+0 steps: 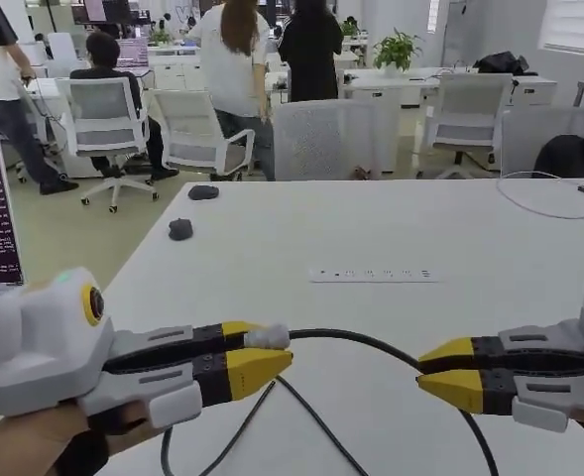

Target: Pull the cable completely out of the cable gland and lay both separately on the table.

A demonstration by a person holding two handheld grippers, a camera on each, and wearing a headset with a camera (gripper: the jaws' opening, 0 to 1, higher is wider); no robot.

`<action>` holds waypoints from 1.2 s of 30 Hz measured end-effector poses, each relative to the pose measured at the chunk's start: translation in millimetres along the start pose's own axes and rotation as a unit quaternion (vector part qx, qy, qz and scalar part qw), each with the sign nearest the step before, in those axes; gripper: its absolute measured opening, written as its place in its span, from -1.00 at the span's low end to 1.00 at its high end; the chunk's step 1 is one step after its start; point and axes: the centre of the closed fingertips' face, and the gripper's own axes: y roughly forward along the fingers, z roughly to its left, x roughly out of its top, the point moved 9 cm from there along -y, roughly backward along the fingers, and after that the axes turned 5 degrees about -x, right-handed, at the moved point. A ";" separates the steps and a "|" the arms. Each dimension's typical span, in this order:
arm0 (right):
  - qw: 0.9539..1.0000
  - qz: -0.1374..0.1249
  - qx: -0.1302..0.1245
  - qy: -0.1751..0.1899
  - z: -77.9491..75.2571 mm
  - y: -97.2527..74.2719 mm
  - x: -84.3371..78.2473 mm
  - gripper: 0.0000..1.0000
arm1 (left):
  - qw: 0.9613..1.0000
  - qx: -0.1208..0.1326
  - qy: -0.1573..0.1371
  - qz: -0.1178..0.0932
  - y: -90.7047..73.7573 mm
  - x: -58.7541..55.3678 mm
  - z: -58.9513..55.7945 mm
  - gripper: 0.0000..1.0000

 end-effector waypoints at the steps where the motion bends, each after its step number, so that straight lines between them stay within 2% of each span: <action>1: 1.000 -0.004 0.000 0.000 0.1 0.3 3.5 -0.74 | 1.000 0.001 0.001 0.002 0.9 -0.6 0.1 -0.68; 6: 0.999 -0.030 0.014 -0.013 2.3 7.4 27.4 -0.71 | 1.000 -0.003 -0.001 0.009 8.9 -5.3 -0.1 -0.68; 10: 0.999 -0.037 0.033 -0.021 7.8 19.7 38.2 -0.68 | 1.000 -0.007 -0.004 0.013 14.5 -7.7 0.3 -0.67; 17: 0.998 -0.015 0.054 -0.029 13.6 42.6 39.5 -0.68 | 1.000 -0.010 -0.001 0.015 18.4 -8.1 0.3 -0.67; 25: 0.997 -0.010 0.075 -0.034 13.4 57.2 41.3 -0.74 | 1.000 -0.018 0.005 0.022 22.7 -10.6 -2.1 -0.67; 29: 0.996 0.001 0.083 -0.035 13.8 60.2 38.1 -0.86 | 1.000 -0.019 0.006 0.020 23.0 -9.8 -2.4 -0.67; 31: 0.995 -0.004 0.087 -0.038 15.0 60.4 38.8 -0.92 | 1.000 -0.015 0.007 0.017 22.0 -9.1 -1.4 -0.67; 36: 0.996 -0.005 0.088 -0.033 14.2 62.1 38.1 -0.93 | 1.000 -0.015 0.007 0.019 21.2 -9.3 -0.9 -0.67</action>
